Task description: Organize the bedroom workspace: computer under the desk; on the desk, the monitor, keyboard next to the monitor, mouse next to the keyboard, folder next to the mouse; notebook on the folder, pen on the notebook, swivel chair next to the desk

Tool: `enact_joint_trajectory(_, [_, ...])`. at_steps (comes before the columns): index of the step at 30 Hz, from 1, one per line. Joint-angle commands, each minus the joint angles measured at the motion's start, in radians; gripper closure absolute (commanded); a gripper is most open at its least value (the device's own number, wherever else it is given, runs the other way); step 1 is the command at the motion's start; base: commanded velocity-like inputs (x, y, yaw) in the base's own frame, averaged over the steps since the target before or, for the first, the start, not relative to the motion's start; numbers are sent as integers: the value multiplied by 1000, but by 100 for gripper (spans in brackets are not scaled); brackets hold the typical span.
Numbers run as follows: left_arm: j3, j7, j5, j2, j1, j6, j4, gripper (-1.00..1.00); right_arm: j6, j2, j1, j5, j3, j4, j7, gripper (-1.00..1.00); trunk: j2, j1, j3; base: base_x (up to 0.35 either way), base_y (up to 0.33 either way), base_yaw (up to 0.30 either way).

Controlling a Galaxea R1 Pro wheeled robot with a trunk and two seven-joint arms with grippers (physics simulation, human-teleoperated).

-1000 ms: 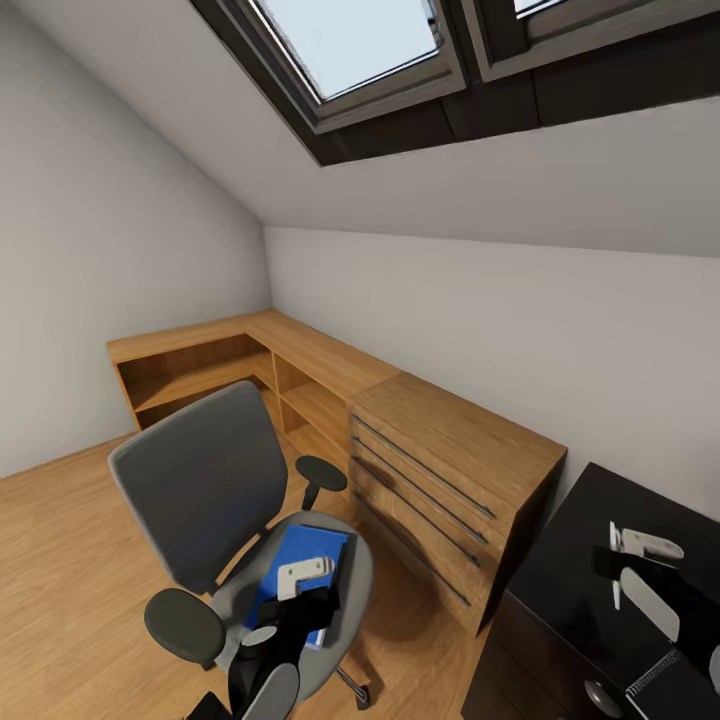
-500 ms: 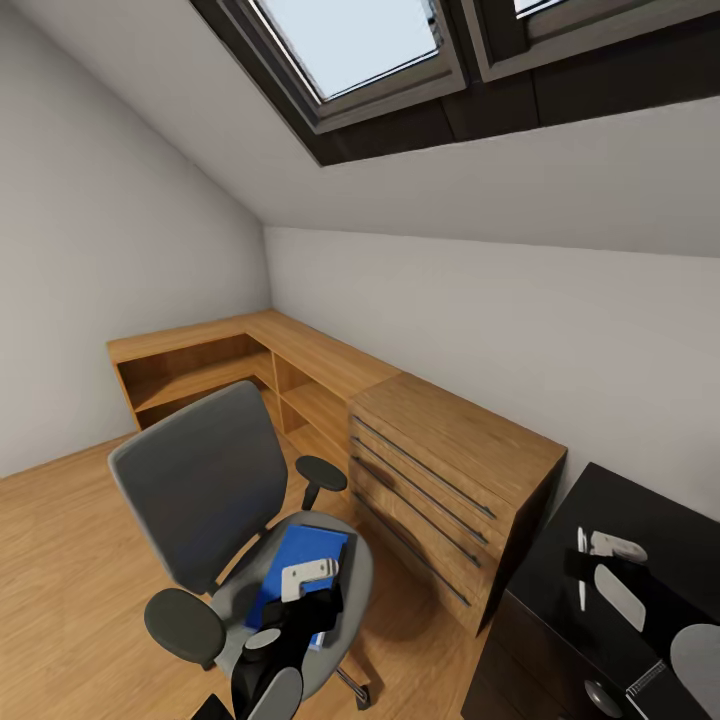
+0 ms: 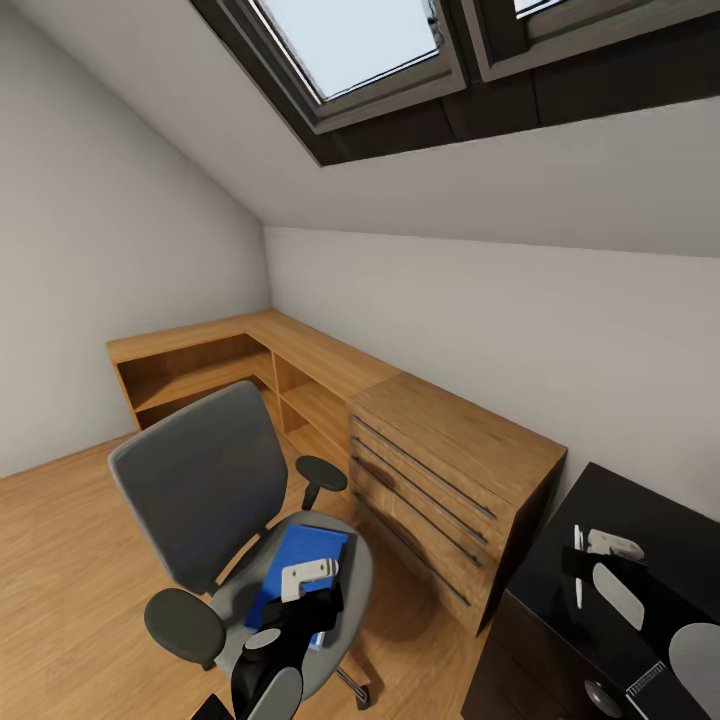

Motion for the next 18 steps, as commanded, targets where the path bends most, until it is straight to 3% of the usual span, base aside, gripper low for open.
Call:
enact_joint_trajectory(1, [-1, 8, 6, 0, -1, 3, -1, -100, 2, -2, -1, -10, 8, -3, -8, 100, -1, 0, -1, 0, 0, 0])
enact_joint_trajectory(18, [-1, 10, 5, 5, -1, -18, -3, -100, 10, -1, -1, -8, 9, -1, -8, 100, -1, 0, -1, 0, 0, 0])
